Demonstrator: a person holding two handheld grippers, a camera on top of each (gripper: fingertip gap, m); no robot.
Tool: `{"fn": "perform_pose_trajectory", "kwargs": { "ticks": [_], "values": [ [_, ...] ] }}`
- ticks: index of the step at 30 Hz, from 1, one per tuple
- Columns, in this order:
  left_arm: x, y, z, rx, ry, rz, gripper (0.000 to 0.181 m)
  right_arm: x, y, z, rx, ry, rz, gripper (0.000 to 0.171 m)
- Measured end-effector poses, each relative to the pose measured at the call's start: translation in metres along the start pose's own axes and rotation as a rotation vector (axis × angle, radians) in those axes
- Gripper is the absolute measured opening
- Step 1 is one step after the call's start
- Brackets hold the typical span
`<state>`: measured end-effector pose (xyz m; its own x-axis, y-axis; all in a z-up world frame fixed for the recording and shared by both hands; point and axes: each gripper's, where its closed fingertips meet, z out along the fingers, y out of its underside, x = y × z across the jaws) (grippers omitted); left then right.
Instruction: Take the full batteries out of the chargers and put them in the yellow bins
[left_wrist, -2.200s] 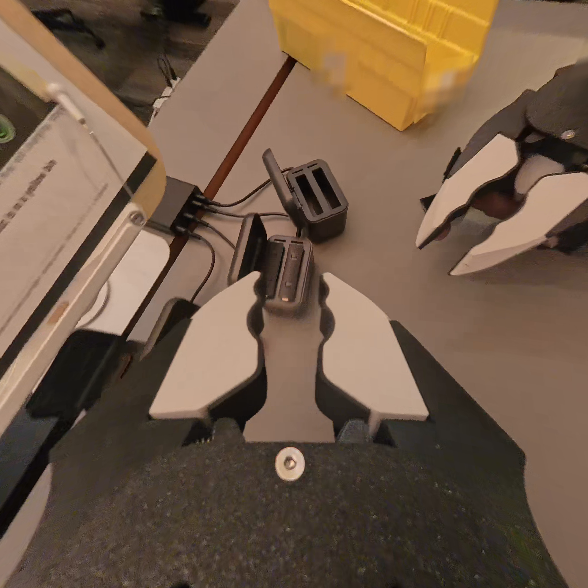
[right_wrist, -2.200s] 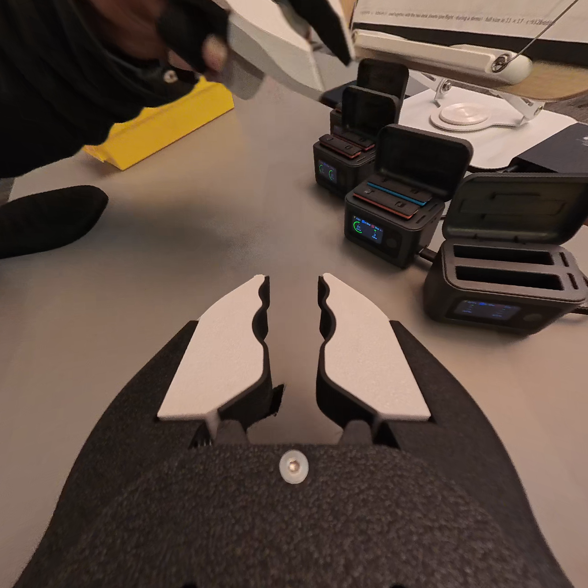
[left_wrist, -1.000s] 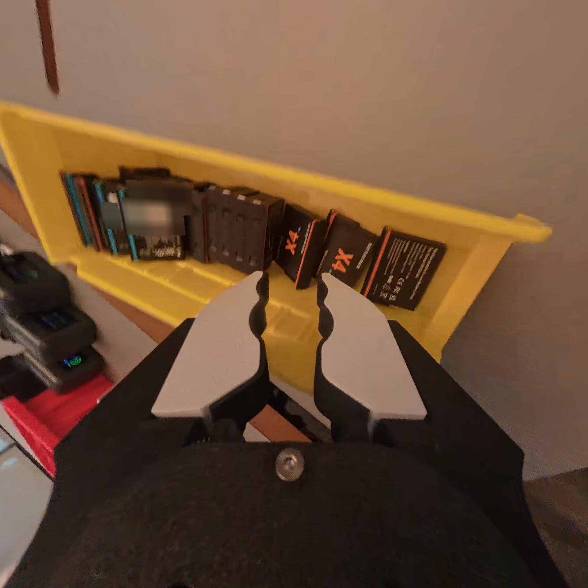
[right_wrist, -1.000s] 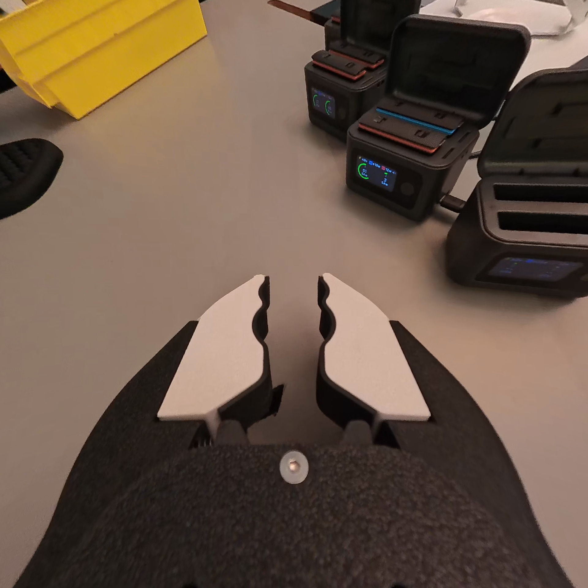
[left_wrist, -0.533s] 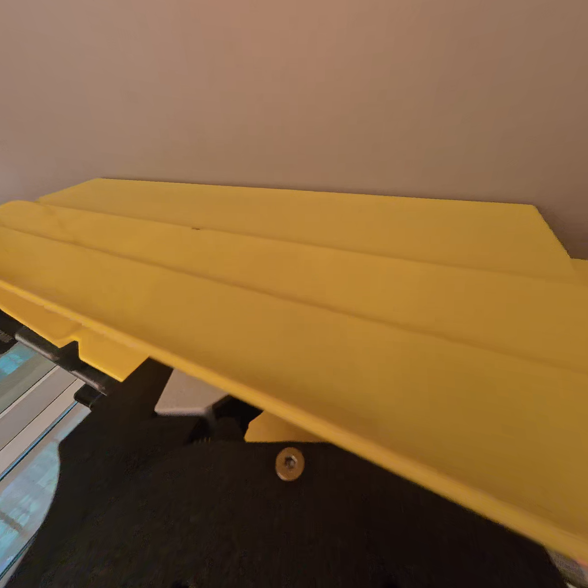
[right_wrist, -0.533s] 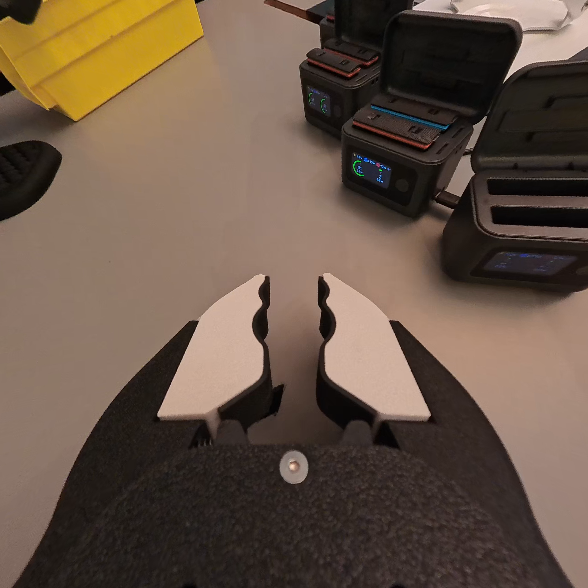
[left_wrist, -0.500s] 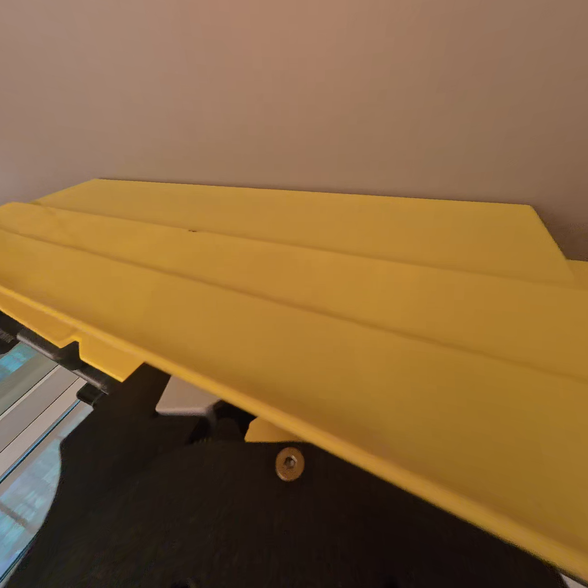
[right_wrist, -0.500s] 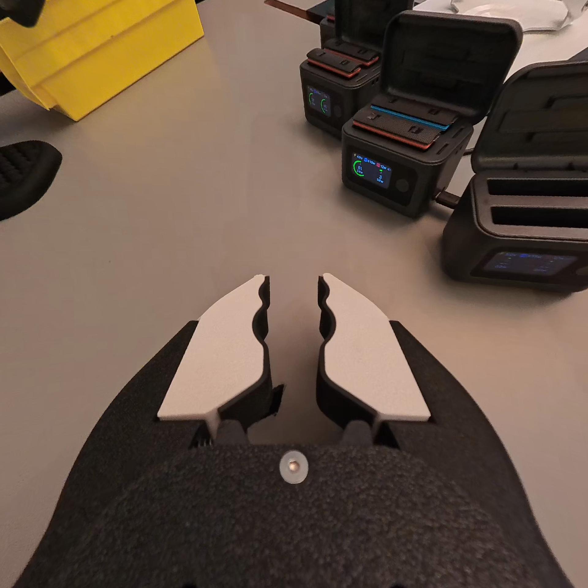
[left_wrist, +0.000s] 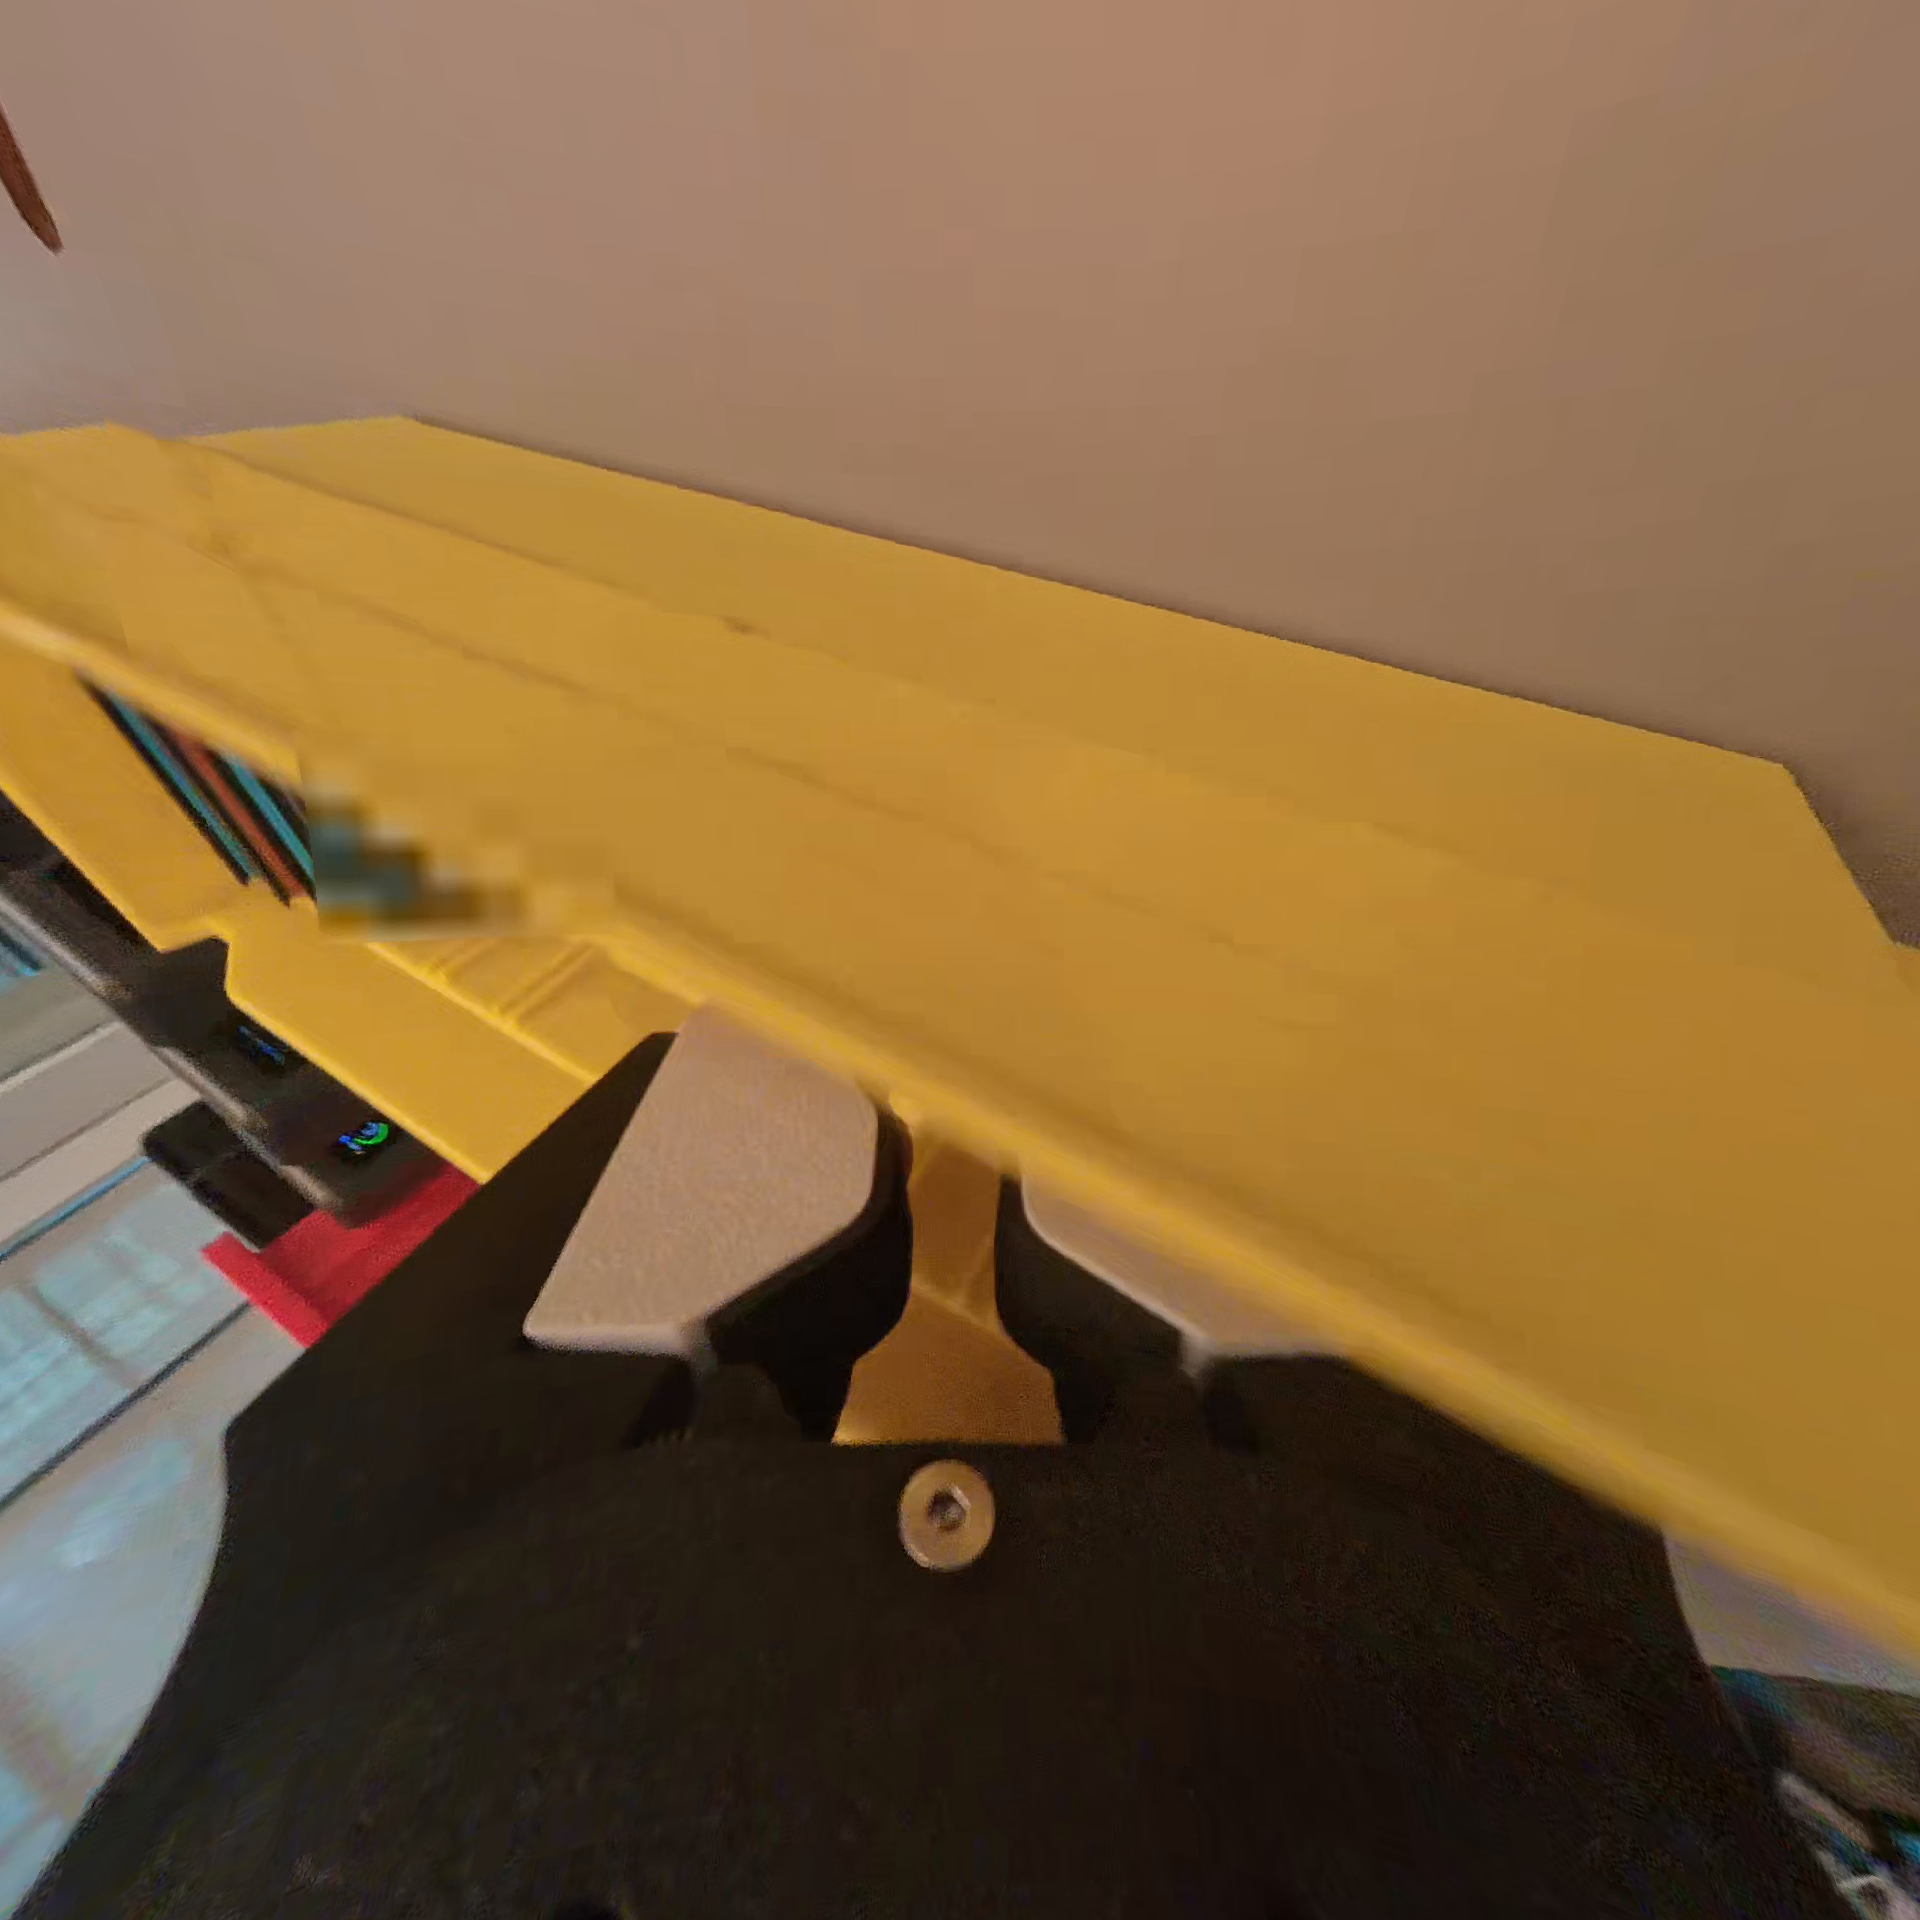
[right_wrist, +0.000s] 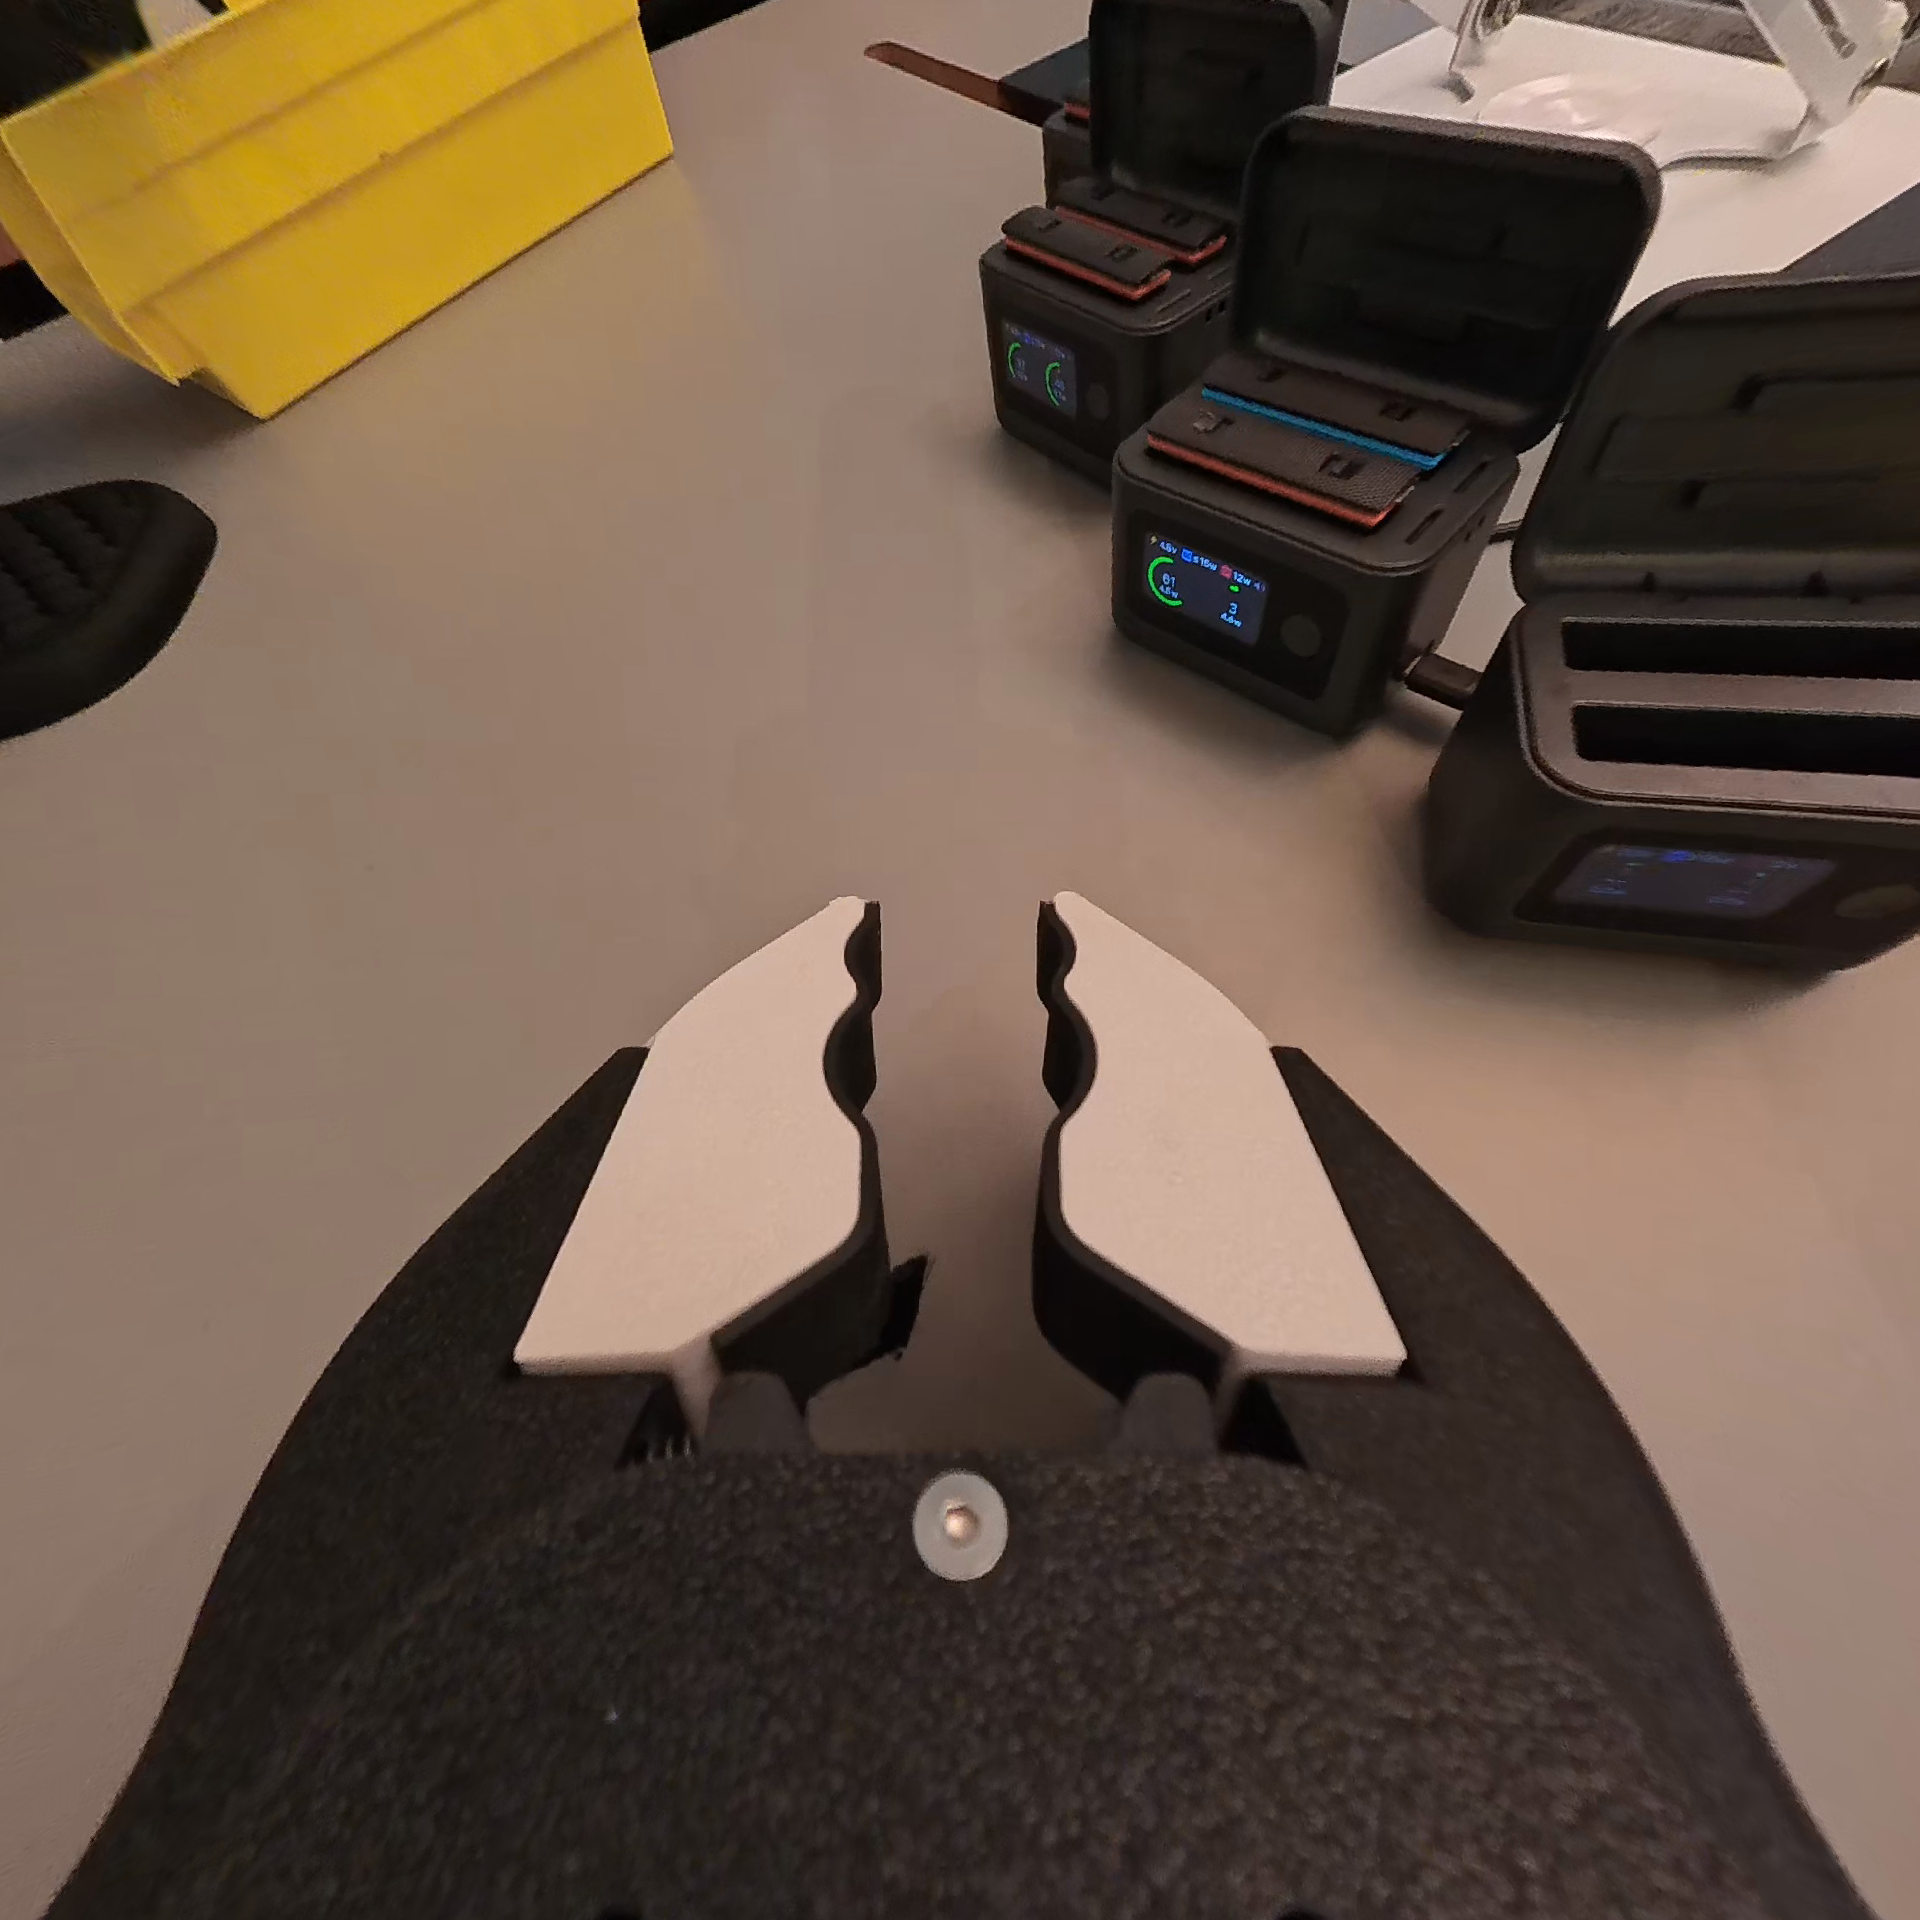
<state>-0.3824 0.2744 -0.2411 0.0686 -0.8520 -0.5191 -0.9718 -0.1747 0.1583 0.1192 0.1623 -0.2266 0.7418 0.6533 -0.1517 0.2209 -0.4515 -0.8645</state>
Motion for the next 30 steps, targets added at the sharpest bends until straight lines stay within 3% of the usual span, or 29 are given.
{"fn": "perform_pose_trajectory", "kwargs": {
  "ticks": [1, 10, 14, 18, 23, 26, 30],
  "values": [
    [-0.001, 0.001, -0.004, 0.019, 0.013, -0.028, 0.014, 0.000, 0.000, 0.000, 0.000, 0.001, 0.000, 0.028],
    [-0.033, 0.007, -0.066, 0.296, 0.100, -0.320, 0.014, -0.003, -0.001, 0.001, 0.001, -0.005, -0.008, 0.028],
    [-0.039, -0.015, -0.113, 0.508, 0.192, -0.399, 0.014, -0.011, -0.006, 0.002, 0.007, -0.001, -0.065, 0.028],
    [-0.018, -0.074, -0.168, 0.748, 0.360, -0.361, 0.014, -0.035, -0.021, 0.003, 0.044, -0.029, -0.165, 0.028],
    [0.041, -0.170, -0.221, 0.968, 0.628, -0.197, 0.014, -0.081, -0.044, 0.001, 0.110, -0.117, -0.284, 0.030],
    [0.076, -0.225, -0.249, 1.084, 0.816, -0.103, 0.014, -0.108, -0.054, -0.002, 0.157, -0.213, -0.285, 0.032],
    [0.109, -0.288, -0.272, 1.167, 0.946, 0.025, 0.014, -0.130, -0.066, -0.013, 0.222, -0.343, -0.229, 0.039]
  ]
}}
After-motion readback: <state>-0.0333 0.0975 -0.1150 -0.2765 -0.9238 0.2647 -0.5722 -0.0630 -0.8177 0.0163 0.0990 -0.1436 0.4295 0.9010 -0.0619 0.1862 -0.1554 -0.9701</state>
